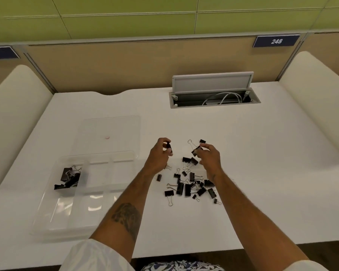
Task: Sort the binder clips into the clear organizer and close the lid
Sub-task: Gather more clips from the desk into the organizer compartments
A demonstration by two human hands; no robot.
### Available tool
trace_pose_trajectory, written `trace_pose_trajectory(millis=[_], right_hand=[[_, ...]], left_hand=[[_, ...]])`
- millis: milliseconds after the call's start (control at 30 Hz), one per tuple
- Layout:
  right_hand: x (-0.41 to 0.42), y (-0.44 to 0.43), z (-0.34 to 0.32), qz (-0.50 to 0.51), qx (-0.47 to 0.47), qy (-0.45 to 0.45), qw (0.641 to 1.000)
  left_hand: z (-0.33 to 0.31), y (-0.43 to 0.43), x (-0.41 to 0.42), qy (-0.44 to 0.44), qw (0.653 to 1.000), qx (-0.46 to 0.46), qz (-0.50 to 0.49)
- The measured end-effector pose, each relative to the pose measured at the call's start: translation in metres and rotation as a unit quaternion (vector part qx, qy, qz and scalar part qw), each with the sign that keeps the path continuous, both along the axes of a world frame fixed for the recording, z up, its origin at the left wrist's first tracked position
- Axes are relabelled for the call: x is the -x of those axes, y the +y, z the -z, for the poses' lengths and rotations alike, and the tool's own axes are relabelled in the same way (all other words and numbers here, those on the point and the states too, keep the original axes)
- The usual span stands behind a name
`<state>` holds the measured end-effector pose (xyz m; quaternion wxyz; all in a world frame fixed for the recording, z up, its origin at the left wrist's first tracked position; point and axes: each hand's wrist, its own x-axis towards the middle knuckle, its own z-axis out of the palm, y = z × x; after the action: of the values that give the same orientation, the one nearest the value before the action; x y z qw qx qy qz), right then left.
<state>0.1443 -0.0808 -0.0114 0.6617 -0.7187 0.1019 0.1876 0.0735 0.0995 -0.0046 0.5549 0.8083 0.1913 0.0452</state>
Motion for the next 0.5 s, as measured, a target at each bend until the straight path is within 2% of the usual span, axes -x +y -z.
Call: trace_pose_trajectory(millis=[133, 233, 300, 400, 500], right_hand=[[0.015, 0.032, -0.007, -0.05, -0.005, -0.006, 0.999], [0.032, 0.061, -0.011, -0.08, -0.02, 0.001, 0.997], [0.047, 0.085, -0.017, -0.09, -0.03, 0.001, 0.996], [0.07, 0.122, -0.024, -0.1, -0.036, 0.0, 0.994], [0.099, 0.158, -0.027, -0.121, -0.024, -0.001, 0.992]], left_hand=[[-0.023, 0.025, 0.026, -0.037, 0.974, 0.212, -0.074], [-0.035, 0.048, 0.048, -0.053, 0.951, 0.279, -0.121], [-0.039, 0.07, 0.066, -0.058, 0.952, 0.267, -0.141], [-0.038, 0.107, 0.1, -0.051, 0.973, 0.157, -0.158], [-0.035, 0.147, 0.136, -0.036, 0.98, 0.078, -0.18]])
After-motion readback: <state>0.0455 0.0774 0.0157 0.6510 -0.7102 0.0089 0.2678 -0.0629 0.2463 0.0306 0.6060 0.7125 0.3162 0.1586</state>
